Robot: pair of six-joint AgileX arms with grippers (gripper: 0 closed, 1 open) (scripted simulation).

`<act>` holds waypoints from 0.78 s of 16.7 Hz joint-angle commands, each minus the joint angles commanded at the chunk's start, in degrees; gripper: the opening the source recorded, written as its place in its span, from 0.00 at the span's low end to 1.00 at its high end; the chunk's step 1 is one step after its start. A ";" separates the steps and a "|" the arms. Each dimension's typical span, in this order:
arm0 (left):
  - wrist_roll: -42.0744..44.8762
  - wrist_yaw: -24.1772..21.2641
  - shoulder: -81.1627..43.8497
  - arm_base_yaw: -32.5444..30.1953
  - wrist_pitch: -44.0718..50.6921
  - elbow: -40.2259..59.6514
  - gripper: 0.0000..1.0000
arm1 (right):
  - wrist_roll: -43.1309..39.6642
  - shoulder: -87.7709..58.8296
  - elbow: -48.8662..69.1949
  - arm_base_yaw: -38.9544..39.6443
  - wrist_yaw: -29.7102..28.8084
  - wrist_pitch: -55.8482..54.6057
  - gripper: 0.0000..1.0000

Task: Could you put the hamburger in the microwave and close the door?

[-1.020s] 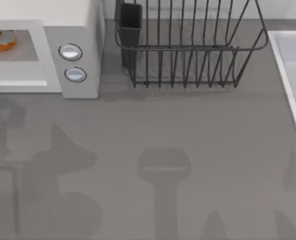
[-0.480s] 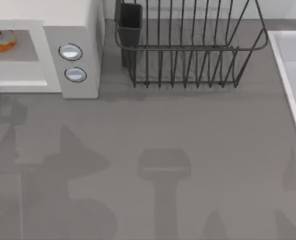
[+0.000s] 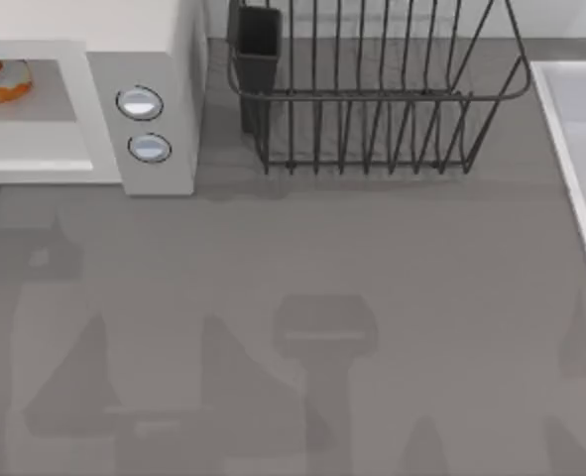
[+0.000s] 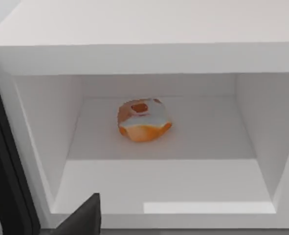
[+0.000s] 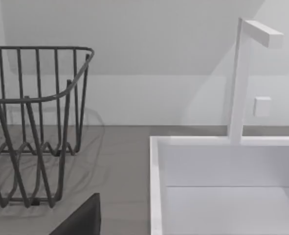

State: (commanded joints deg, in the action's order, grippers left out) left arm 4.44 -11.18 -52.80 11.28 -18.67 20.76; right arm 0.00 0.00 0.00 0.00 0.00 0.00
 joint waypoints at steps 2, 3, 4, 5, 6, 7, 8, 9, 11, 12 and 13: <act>-0.80 2.02 9.69 -1.89 3.30 -3.66 1.00 | 0.00 0.00 0.00 0.00 0.00 0.00 1.00; -1.21 3.06 14.59 -2.87 4.99 -5.54 1.00 | 0.00 0.00 0.00 0.00 0.00 0.00 1.00; -1.62 4.09 19.46 -3.85 6.68 -7.43 1.00 | 0.00 0.00 0.00 0.00 0.00 0.00 1.00; -2.02 5.11 24.23 -4.83 8.36 -9.29 1.00 | 0.00 0.00 0.00 0.00 0.00 0.00 1.00; -2.42 6.09 28.84 -5.80 9.99 -11.10 1.00 | 0.00 0.00 0.00 0.00 0.00 0.00 1.00; -2.79 7.02 33.22 -6.73 11.54 -12.83 1.00 | 0.00 0.00 0.00 0.00 0.00 0.00 1.00; -3.13 7.89 37.30 -7.63 13.00 -14.45 1.00 | 0.00 0.00 0.00 0.00 0.00 0.00 1.00; -3.45 8.68 41.04 -8.46 14.34 -15.94 1.00 | 0.00 0.00 0.00 0.00 0.00 0.00 1.00; -3.97 9.99 47.21 -9.88 16.57 -18.43 1.00 | 0.00 0.00 0.00 0.00 0.00 0.00 1.00; -4.16 10.47 49.52 -10.44 17.42 -19.37 1.00 | 0.00 0.00 0.00 0.00 0.00 0.00 1.00; -4.31 10.84 51.24 -10.87 18.07 -20.09 1.00 | 0.00 0.00 0.00 0.00 0.00 0.00 1.00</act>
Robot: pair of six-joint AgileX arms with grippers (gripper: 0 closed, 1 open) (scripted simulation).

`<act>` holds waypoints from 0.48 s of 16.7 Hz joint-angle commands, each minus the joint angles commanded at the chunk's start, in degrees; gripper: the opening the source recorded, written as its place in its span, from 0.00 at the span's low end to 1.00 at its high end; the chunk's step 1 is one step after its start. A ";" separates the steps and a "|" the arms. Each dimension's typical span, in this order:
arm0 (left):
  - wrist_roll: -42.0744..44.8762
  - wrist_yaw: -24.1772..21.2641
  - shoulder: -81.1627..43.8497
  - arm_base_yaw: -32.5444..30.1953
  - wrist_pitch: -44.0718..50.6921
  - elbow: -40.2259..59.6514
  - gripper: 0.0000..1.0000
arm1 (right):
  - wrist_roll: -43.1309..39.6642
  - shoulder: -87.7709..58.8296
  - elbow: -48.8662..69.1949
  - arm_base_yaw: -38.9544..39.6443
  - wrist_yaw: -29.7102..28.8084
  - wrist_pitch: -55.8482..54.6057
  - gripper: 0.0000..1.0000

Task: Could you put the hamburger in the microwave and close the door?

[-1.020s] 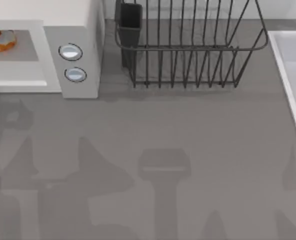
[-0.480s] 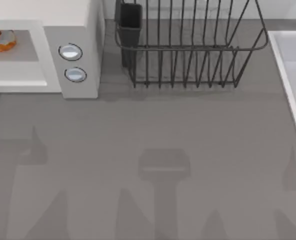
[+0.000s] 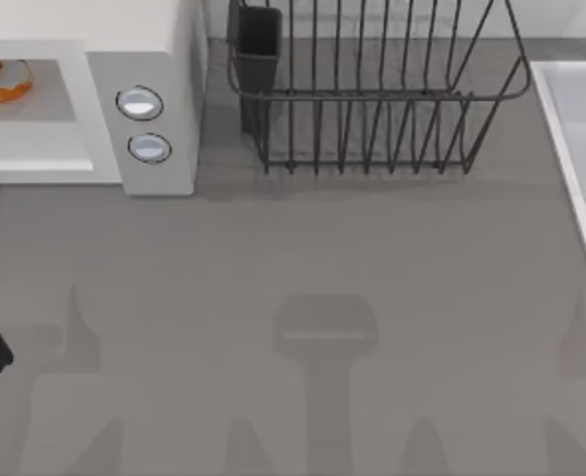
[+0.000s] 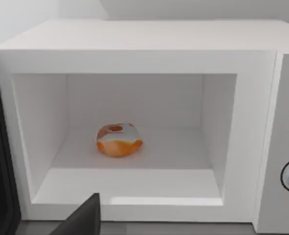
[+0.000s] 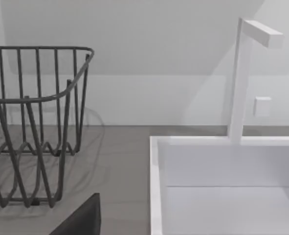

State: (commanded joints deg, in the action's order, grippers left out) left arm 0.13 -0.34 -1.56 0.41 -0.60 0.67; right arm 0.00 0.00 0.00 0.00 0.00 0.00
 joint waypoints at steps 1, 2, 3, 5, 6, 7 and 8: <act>-0.10 0.24 1.11 -0.29 0.43 -0.47 1.00 | 0.00 0.00 0.00 0.00 0.00 0.00 1.00; -0.13 0.34 1.56 -0.41 0.60 -0.67 1.00 | 0.00 0.00 0.00 0.00 0.00 0.00 1.00; -0.13 0.34 1.56 -0.41 0.60 -0.67 1.00 | 0.00 0.00 0.00 0.00 0.00 0.00 1.00; -0.13 0.34 1.56 -0.41 0.60 -0.67 1.00 | 0.00 0.00 0.00 0.00 0.00 0.00 1.00; -0.13 0.34 1.56 -0.41 0.60 -0.67 1.00 | 0.00 0.00 0.00 0.00 0.00 0.00 1.00; -0.13 0.34 1.56 -0.41 0.60 -0.67 0.92 | 0.00 0.00 0.00 0.00 0.00 0.00 1.00; -0.13 0.34 1.56 -0.41 0.60 -0.67 0.85 | 0.00 0.00 0.00 0.00 0.00 0.00 1.00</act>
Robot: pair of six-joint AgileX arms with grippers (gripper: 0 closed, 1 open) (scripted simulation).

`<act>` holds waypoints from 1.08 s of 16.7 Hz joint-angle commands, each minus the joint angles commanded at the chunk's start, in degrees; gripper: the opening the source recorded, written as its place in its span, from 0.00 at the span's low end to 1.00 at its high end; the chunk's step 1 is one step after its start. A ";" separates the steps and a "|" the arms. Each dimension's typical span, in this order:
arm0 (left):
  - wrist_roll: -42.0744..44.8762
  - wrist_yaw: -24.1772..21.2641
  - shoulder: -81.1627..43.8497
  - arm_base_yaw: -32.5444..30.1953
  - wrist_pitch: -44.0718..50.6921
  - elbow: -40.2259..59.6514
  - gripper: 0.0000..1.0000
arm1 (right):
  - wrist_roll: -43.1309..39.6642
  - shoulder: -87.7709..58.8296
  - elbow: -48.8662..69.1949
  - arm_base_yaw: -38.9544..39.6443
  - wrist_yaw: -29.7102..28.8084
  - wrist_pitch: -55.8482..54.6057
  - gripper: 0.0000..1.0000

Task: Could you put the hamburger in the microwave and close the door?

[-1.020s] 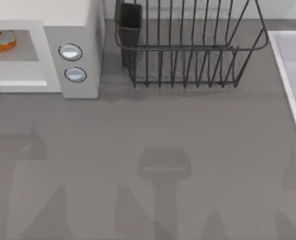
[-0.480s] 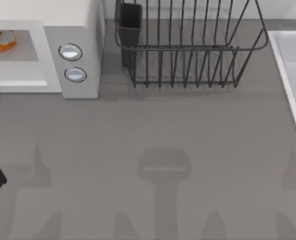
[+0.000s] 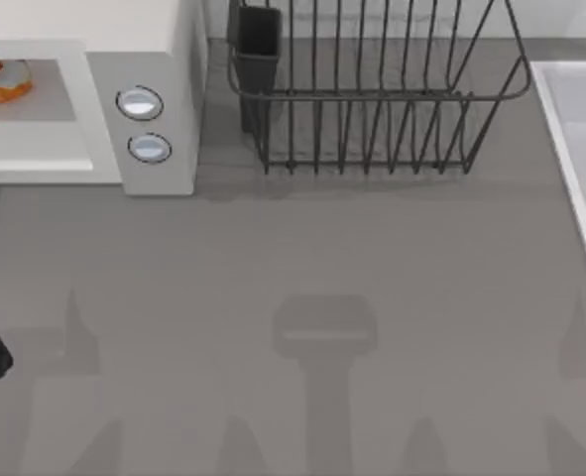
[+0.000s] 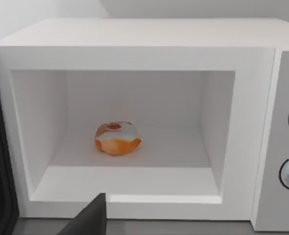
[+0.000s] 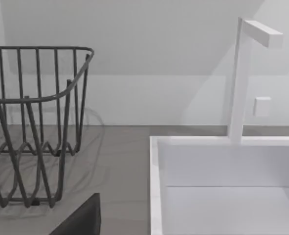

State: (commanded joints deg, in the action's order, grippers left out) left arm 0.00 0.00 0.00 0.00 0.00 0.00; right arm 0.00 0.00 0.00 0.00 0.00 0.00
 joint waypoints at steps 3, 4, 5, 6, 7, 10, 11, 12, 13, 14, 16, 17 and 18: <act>0.00 0.00 0.00 0.00 0.00 0.00 0.62 | 0.00 0.00 0.00 0.00 0.00 0.00 1.00; 0.00 0.00 0.00 0.00 0.00 0.00 0.55 | 0.00 0.00 0.00 0.00 0.00 0.00 1.00; 0.00 0.00 0.00 0.00 0.00 0.00 0.47 | 0.00 0.00 0.00 0.00 0.00 0.00 1.00; 0.00 0.00 0.00 0.00 0.00 0.00 0.40 | 0.00 0.00 0.00 0.00 0.00 0.00 1.00; 0.00 0.00 0.00 0.00 0.00 0.00 0.32 | 0.00 0.00 0.00 0.00 0.00 0.00 1.00; 0.00 0.00 0.00 0.00 0.00 0.00 0.10 | 0.00 0.00 0.00 0.00 0.00 0.00 1.00; 0.00 0.00 0.00 0.00 0.00 0.00 0.02 | 0.00 0.00 0.00 0.00 0.00 0.00 1.00; 0.00 0.00 0.00 0.00 0.00 0.00 0.00 | 0.00 0.00 0.00 0.00 0.00 0.00 1.00; 0.00 0.00 0.00 0.00 0.00 0.00 0.00 | 0.00 0.00 0.00 0.00 0.00 0.00 1.00; 0.00 0.00 0.00 0.00 0.00 0.00 0.00 | 0.00 0.00 0.00 0.00 0.00 0.00 1.00; 0.00 0.00 0.00 0.00 0.00 0.00 0.00 | 0.00 0.00 0.00 0.00 0.00 0.00 1.00; 0.00 0.00 0.00 0.00 0.00 0.00 0.00 | 0.00 0.00 0.00 0.00 0.00 0.00 1.00; 0.00 0.00 0.00 0.00 0.00 0.00 0.00 | 0.00 0.00 0.00 0.00 0.00 0.00 1.00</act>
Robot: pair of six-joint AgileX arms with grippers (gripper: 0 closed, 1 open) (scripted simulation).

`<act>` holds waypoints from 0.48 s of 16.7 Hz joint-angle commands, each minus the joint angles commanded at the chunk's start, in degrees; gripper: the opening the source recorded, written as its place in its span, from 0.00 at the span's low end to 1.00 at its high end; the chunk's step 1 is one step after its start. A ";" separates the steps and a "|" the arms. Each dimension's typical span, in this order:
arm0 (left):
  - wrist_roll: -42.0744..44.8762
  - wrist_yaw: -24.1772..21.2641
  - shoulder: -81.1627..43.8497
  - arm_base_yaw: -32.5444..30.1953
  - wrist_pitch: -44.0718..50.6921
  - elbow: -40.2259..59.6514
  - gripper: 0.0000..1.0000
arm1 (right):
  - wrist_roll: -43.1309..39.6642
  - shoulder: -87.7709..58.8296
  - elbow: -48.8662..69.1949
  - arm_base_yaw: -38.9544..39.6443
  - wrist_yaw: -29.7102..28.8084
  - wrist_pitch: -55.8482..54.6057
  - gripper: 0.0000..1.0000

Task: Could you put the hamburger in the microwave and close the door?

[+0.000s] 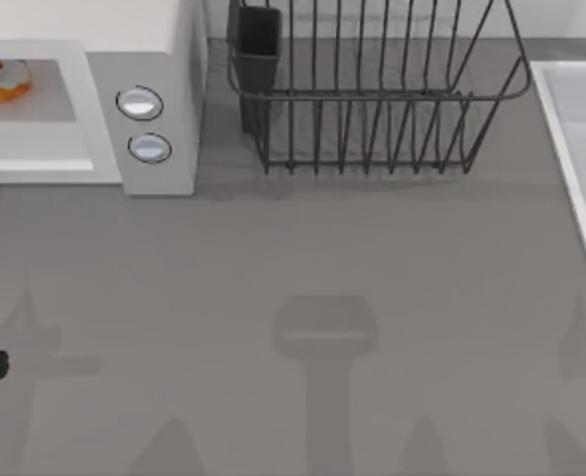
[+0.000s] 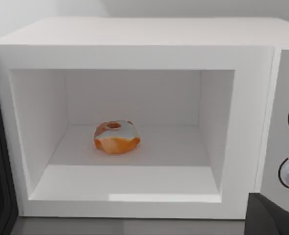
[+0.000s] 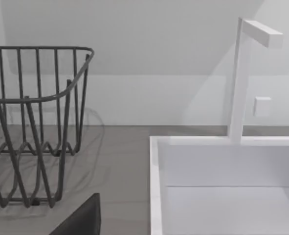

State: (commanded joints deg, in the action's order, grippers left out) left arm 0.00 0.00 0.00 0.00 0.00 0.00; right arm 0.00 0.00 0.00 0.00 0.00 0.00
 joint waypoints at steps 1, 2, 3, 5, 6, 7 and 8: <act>0.00 0.00 0.00 0.00 0.00 0.00 0.00 | 0.00 0.00 0.00 0.00 0.00 0.00 1.00; 0.00 0.00 -0.02 0.01 0.00 0.02 0.00 | 0.00 0.00 0.00 0.00 0.00 0.00 1.00; 0.00 -0.20 0.15 0.19 0.16 0.03 0.00 | 0.00 0.00 0.00 0.00 0.00 0.00 1.00; -0.02 -2.07 1.82 2.04 1.89 0.11 0.00 | 0.00 0.00 0.00 0.00 0.00 0.00 1.00; -0.05 -3.49 3.09 3.46 3.23 0.16 0.00 | 0.00 0.00 0.00 0.00 0.00 0.00 1.00; -0.07 -5.06 4.49 5.04 4.72 0.21 0.00 | 0.00 0.00 0.00 0.00 0.00 0.00 1.00; -0.10 -6.67 5.92 6.66 6.23 0.26 0.00 | 0.00 0.00 0.00 0.00 0.00 0.00 1.00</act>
State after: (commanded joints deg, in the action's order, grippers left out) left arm -0.10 -6.67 5.92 6.66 6.23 0.26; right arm 0.00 0.00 0.00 0.00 0.00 0.00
